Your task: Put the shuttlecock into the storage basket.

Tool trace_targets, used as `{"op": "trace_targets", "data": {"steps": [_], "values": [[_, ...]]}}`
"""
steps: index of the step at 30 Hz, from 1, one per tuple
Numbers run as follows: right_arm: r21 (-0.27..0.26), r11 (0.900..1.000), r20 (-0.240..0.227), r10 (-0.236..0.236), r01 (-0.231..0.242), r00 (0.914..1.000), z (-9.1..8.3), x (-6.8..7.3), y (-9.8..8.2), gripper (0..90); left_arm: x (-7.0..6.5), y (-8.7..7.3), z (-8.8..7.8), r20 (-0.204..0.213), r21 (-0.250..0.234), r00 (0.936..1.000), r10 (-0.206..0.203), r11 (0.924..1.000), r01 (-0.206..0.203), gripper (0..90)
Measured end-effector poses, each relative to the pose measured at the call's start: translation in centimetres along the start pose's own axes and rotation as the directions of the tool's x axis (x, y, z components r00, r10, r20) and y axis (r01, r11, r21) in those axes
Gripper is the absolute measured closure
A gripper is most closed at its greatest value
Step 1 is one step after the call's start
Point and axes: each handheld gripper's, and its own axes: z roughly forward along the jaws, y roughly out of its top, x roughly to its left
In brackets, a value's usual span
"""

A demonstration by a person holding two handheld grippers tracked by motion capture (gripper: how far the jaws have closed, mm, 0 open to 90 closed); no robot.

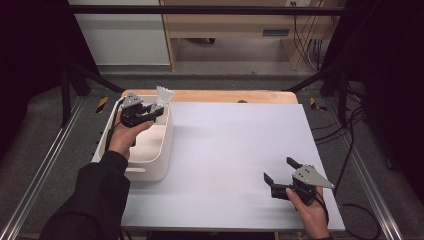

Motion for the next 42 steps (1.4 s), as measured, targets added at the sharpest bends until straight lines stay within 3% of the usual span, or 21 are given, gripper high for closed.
{"op": "trace_targets", "data": {"steps": [6, 15, 31, 36, 42], "values": [[0.000, 1.000, 0.001, 0.001, -0.001, 1.0000, 0.0, 0.0, 0.0, 4.1, 0.1, -0.3, 0.1, -0.009, 0.014, 0.9999, 0.010, 0.9999, -0.010, 64.1], [0.005, 1.000, -0.001, 0.004, -0.004, 1.0000, 0.0, 0.0, 0.0, 4.1, 0.3, -0.9, 0.5, -0.012, 0.072, 0.9997, -0.021, 0.9972, 0.022, 63.8], [0.010, 1.000, -0.004, 0.007, -0.007, 1.0000, 0.1, 0.0, -0.1, 4.2, 0.5, -1.2, 0.7, -0.015, 0.104, 0.9995, -0.027, 0.9942, 0.028, 63.4], [0.010, 1.000, -0.003, 0.004, -0.004, 1.0000, 0.1, 0.0, -0.1, 4.1, 0.5, -1.2, 0.8, -0.011, 0.108, 0.9995, -0.028, 0.9937, 0.029, 63.3], [0.013, 1.000, -0.008, 0.005, -0.005, 1.0000, 0.2, 0.1, -0.1, 4.1, 0.4, -0.9, 0.9, -0.008, 0.078, 0.9997, -0.024, 0.9966, 0.025, 63.1]]}}
